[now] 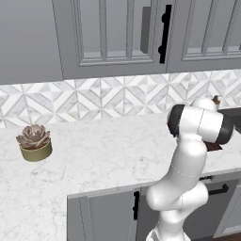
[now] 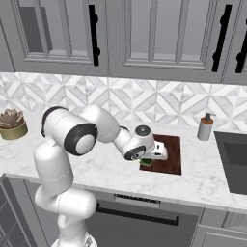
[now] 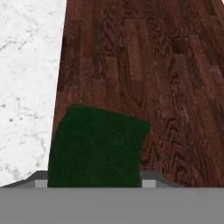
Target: Pick up the sponge from the counter and clean the cutting board by briefly scrubbing or pressing down on the cutting board. Once finished, release the sponge.
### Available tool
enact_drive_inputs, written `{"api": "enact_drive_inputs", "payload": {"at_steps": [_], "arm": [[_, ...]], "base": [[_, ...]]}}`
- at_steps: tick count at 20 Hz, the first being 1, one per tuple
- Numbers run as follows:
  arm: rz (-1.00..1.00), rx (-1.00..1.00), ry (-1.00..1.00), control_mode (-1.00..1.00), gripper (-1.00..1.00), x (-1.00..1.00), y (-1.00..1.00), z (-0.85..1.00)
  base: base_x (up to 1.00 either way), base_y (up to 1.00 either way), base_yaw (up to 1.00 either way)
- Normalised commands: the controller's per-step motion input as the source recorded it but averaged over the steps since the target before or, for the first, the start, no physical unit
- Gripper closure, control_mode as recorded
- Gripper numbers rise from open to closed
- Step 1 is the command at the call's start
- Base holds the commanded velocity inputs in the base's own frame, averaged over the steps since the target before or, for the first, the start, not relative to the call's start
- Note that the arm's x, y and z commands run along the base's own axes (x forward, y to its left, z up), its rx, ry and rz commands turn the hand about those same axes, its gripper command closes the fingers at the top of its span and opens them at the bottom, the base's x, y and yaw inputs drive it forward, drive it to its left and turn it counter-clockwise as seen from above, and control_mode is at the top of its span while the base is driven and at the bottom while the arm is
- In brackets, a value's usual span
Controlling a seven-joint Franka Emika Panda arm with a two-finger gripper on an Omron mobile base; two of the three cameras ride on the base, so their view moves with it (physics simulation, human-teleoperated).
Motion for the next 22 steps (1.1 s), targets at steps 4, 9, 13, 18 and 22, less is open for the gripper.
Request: {"api": "enact_drive_inputs", "payload": {"at_steps": [4, 9, 13, 18, 22], "arm": [[0.07, -0.05, 0.00, -1.00, 1.00, 0.30, 0.00, 0.02], [0.09, -0.06, 0.00, -1.00, 1.00, 0.38, 0.00, 0.16], [0.11, 0.00, 0.00, -1.00, 1.00, 0.48, 0.00, 0.20], [0.12, 0.02, 0.00, -1.00, 1.00, 0.52, 0.00, 0.15], [0.14, 0.02, 0.00, -1.00, 1.00, 0.57, 0.00, 0.05]], "base": [[0.00, 0.00, 0.00], [0.00, 0.00, 0.00], [0.00, 0.00, 0.00], [0.00, 0.00, 0.00], [0.00, 0.00, 0.00]]}}
